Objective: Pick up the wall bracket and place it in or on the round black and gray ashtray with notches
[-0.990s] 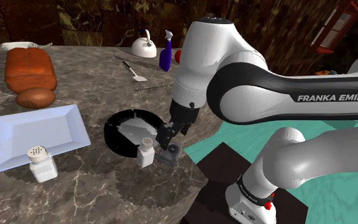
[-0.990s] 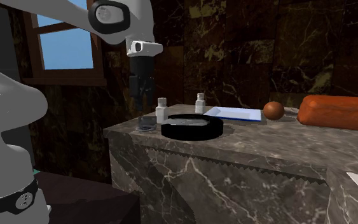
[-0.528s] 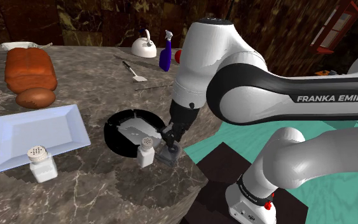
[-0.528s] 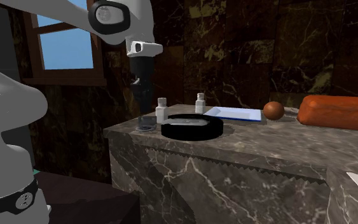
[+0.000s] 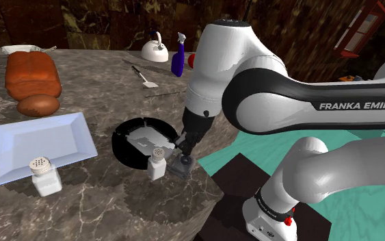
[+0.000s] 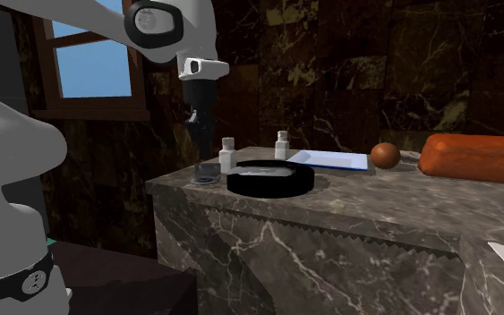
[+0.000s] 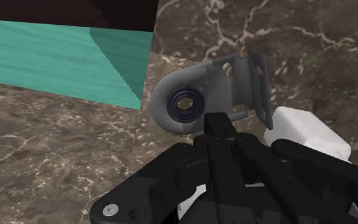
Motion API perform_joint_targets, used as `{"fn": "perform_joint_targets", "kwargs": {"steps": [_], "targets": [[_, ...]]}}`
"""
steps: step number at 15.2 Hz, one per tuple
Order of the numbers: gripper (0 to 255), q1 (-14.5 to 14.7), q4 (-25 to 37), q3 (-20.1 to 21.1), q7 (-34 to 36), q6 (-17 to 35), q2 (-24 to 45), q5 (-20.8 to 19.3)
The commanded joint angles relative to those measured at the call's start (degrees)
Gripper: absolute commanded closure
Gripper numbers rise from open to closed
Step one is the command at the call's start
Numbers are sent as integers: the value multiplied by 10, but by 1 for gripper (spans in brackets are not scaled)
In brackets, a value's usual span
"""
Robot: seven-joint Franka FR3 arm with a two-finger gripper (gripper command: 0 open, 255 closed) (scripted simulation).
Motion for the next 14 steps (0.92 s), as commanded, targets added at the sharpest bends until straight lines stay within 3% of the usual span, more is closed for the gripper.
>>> {"fn": "perform_joint_targets", "kwargs": {"steps": [1,6,14], "targets": [[0,0,0,0,0,0,0,0],[0,26,76,61,-25,-71,72,-41],[0,28,24,76,-26,-11,81,-31]]}}
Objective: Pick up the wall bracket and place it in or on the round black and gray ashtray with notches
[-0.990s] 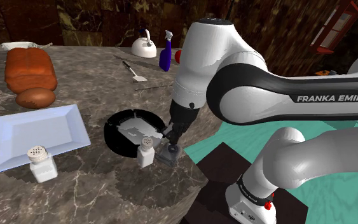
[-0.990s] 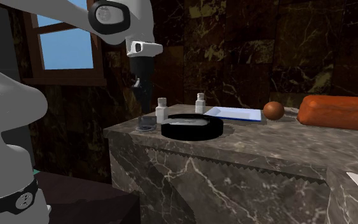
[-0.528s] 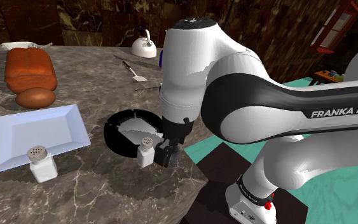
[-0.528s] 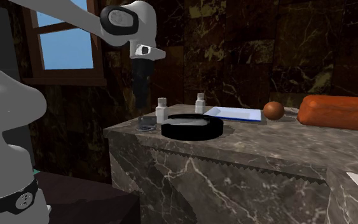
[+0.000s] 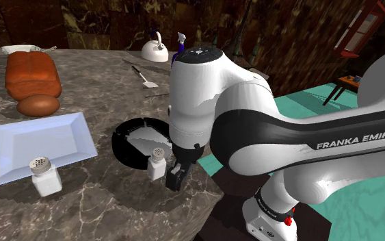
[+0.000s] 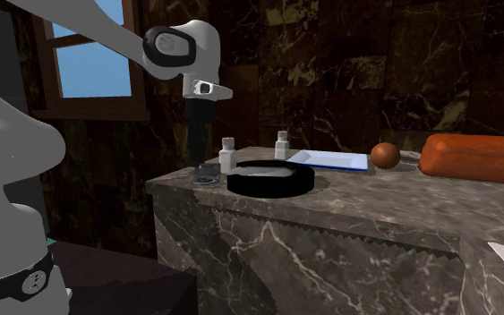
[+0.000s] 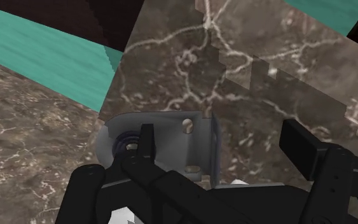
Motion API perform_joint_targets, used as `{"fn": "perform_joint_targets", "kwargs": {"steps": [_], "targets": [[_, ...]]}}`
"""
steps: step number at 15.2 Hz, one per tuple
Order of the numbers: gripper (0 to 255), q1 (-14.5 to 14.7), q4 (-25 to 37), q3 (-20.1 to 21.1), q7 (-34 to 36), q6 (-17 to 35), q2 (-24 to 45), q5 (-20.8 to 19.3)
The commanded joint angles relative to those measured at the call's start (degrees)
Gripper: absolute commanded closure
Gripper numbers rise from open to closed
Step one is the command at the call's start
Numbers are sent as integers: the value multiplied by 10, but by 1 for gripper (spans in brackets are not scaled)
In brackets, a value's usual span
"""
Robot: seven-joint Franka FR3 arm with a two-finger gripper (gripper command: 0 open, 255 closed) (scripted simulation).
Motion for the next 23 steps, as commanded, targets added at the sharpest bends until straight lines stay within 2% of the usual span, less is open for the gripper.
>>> {"fn": "perform_joint_targets", "kwargs": {"steps": [1,7,8,17,23], "targets": [[0,0,-4,2,0,5,1,1],[0,0,-4,2,0,5,1,1],[255,0,-4,2,0,5,1,1],[255,0,-4,2,0,5,1,1],[255,1,31,-16,-5,-45,-14,-6]]}}
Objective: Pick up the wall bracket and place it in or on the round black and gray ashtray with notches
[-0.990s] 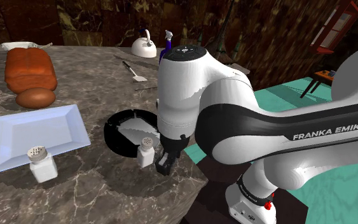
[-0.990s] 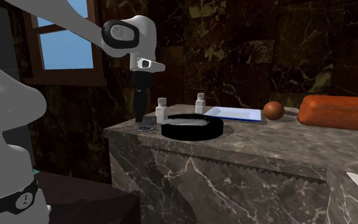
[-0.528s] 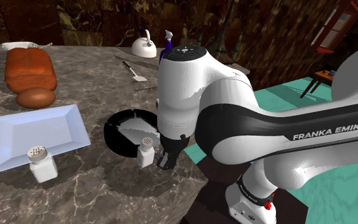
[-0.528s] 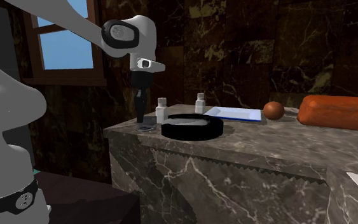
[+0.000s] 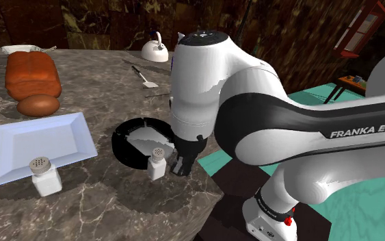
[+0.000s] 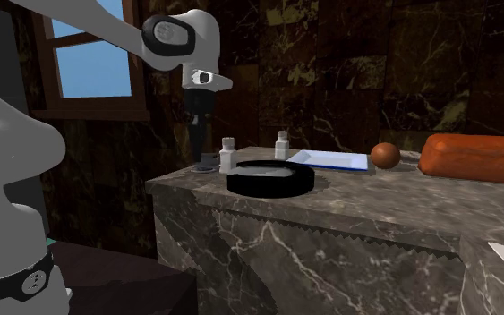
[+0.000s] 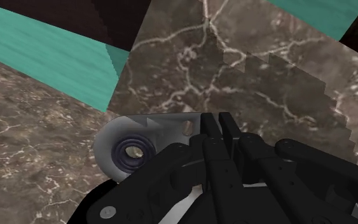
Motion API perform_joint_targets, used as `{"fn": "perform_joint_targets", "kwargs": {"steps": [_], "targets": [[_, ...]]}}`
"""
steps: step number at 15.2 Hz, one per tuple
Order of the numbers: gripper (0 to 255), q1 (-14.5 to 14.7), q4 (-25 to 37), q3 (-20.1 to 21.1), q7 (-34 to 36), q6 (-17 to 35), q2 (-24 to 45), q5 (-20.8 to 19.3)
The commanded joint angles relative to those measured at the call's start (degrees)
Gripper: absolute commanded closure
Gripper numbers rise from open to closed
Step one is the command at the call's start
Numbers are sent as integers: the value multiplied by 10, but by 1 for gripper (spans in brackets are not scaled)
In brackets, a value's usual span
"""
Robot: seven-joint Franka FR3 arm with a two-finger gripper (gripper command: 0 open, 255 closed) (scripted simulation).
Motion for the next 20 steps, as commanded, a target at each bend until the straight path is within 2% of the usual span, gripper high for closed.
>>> {"fn": "perform_joint_targets", "kwargs": {"steps": [1,13,20], "targets": [[255,0,12,-6,-2,-17,-4,-3],[255,-4,93,-34,-7,-110,-15,-19],[255,-74,215,-6,-1,-85,141,-92]]}}
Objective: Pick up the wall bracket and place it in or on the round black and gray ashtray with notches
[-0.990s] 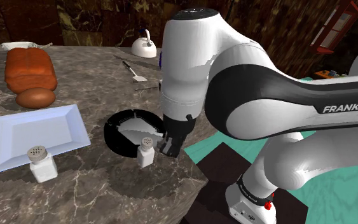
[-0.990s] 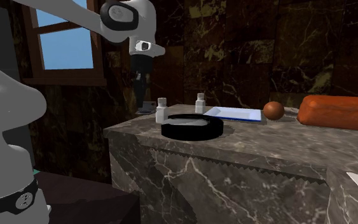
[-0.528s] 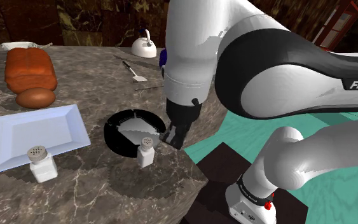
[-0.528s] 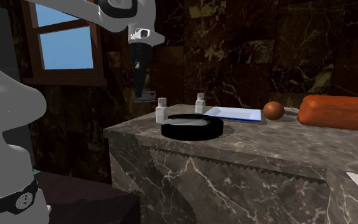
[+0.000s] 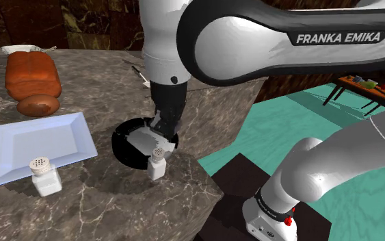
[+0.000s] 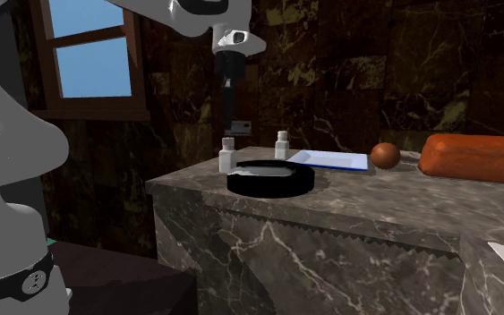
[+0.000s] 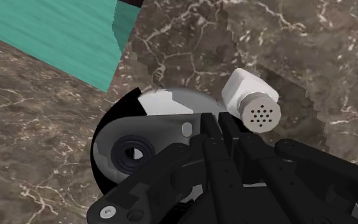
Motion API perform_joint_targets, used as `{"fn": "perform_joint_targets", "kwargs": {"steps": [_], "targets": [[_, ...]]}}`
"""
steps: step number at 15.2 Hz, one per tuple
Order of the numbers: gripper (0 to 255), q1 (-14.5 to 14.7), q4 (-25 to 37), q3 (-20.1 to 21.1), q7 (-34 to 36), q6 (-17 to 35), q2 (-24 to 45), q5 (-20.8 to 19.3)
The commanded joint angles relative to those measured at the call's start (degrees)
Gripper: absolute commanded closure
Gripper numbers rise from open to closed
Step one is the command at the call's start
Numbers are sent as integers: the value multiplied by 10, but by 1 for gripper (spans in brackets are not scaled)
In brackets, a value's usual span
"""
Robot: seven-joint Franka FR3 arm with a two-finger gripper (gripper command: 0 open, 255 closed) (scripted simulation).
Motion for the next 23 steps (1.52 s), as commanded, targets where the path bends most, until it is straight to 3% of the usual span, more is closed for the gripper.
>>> {"fn": "perform_joint_targets", "kwargs": {"steps": [1,5,23], "targets": [[255,-17,41,12,9,4,50,-25],[255,-40,128,31,29,-3,148,-82],[255,-37,24,39,49,118,172,-96]]}}
